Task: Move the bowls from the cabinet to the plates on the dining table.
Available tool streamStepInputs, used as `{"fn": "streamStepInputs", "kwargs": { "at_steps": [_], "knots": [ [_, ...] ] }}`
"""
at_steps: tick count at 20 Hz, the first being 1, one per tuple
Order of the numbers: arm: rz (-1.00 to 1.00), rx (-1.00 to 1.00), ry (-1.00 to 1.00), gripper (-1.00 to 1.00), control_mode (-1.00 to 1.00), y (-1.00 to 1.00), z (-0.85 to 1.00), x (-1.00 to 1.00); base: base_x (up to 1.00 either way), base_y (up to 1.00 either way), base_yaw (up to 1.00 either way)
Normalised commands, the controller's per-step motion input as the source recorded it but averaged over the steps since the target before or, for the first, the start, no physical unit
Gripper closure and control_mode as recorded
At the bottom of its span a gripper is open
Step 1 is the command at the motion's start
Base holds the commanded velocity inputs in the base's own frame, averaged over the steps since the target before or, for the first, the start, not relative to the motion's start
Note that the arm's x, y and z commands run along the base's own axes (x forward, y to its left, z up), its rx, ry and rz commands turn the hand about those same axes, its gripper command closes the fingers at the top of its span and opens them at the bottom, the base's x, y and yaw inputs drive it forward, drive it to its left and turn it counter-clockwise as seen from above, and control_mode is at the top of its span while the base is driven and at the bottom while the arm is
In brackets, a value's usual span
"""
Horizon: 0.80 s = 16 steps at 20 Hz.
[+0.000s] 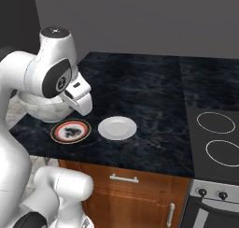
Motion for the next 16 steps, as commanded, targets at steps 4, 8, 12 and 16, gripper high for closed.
{"fn": "streamStepInputs", "kwargs": {
  "at_steps": [4, 8, 12, 16],
  "knots": [
    [0.0, 0.0, 0.07, 1.0, -1.0, 0.35, -0.2, 0.0, 0.0, 0.0, 0.0],
    [0.0, 0.0, 0.06, 1.0, -1.0, 0.25, -0.28, 0.03, 0.0, 0.0, 0.0],
    [0.0, 0.0, 0.02, 1.0, -1.0, 0.15, -0.32, 0.08, 0.0, 0.0, 0.0],
    [0.0, 0.0, 0.0, 1.0, -1.0, 0.11, -0.31, 0.09, 0.0, 0.0, 0.0]
  ]
}}
